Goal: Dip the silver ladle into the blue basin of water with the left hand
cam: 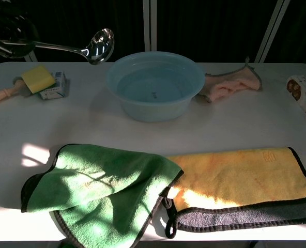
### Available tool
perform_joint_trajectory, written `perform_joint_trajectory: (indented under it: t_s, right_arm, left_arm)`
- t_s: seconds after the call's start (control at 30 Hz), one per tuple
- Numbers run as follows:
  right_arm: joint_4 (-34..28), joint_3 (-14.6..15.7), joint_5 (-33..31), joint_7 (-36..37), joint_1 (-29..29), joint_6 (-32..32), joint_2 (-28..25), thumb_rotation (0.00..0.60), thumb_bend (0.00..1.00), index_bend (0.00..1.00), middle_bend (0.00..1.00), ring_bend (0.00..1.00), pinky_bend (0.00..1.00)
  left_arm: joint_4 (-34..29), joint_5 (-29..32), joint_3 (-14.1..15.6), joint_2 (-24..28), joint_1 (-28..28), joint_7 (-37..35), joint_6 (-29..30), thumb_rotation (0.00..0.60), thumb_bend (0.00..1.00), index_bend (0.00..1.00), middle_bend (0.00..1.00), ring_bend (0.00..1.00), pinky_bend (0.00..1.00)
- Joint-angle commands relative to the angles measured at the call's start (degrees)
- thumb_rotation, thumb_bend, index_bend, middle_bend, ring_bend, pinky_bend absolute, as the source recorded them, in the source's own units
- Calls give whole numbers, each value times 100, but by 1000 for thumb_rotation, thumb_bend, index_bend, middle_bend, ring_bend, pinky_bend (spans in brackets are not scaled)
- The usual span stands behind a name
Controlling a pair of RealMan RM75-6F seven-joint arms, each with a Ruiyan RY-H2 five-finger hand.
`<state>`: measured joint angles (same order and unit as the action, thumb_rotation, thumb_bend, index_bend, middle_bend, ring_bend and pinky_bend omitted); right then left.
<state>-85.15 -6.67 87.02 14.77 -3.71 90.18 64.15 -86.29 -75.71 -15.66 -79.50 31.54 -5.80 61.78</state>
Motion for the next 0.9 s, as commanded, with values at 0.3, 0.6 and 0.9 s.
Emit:
perform_joint_trajectory:
  t_s: [0.3,0.6,0.9]
  right_arm:
    - [11,-65,15,236,44,159,-44,600,363,22,0,0,0]
    - [70,-76,3,430,48,152,-95,600,360,22,0,0,0]
    - [102,-91,3,505,51,172,-106,600,360,22,0,0,0]
  left_arm:
    - [738,1096,-475,-844,1165,485,-1112,600,507,773,673,611,794]
    - [1898,1288,-367,-1613,1694,831,-1332,600,507,787,677,624,802]
    - [2631,1078,-264,-2037,2002,1177,-1136,600,512,799,692,635,810]
